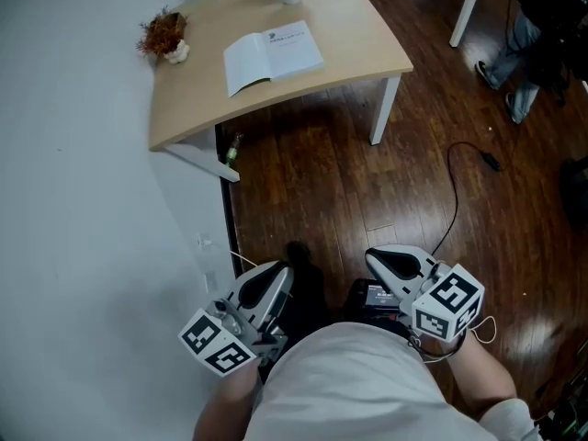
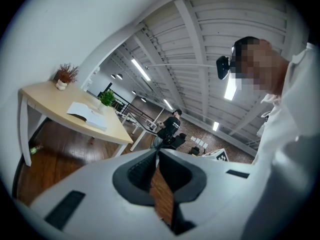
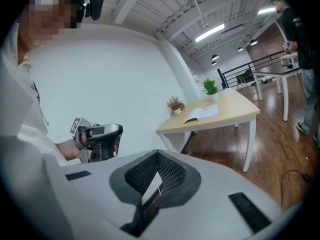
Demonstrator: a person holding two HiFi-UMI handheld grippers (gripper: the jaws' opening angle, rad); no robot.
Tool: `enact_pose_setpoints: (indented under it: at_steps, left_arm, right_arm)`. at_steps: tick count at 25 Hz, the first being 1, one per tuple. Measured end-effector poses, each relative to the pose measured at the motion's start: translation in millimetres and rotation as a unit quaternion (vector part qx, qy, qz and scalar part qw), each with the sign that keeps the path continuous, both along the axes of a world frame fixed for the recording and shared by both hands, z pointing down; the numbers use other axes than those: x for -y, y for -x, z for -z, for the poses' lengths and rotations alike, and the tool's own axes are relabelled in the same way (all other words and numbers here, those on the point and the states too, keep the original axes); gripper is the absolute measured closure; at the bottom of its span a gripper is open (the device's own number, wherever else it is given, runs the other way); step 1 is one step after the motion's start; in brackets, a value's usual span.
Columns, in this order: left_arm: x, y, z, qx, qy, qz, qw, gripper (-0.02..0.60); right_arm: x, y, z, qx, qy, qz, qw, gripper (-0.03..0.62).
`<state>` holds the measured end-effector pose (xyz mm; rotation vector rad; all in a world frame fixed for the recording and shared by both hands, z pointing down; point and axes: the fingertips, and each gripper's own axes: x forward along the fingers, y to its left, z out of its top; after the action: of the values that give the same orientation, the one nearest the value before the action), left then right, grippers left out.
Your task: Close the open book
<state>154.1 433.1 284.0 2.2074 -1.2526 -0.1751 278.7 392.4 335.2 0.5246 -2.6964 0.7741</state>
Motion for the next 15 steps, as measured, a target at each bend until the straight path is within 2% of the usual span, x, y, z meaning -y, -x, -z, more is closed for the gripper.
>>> enact_pose_setpoints:
  at_steps: [15]
  left_arm:
    - [134, 170, -2, -0.022, -0.01, -0.037, 0.999, 0.583]
  right_arm:
    - [125, 169, 5, -0.023, -0.007, -0.041, 0.999, 0.595]
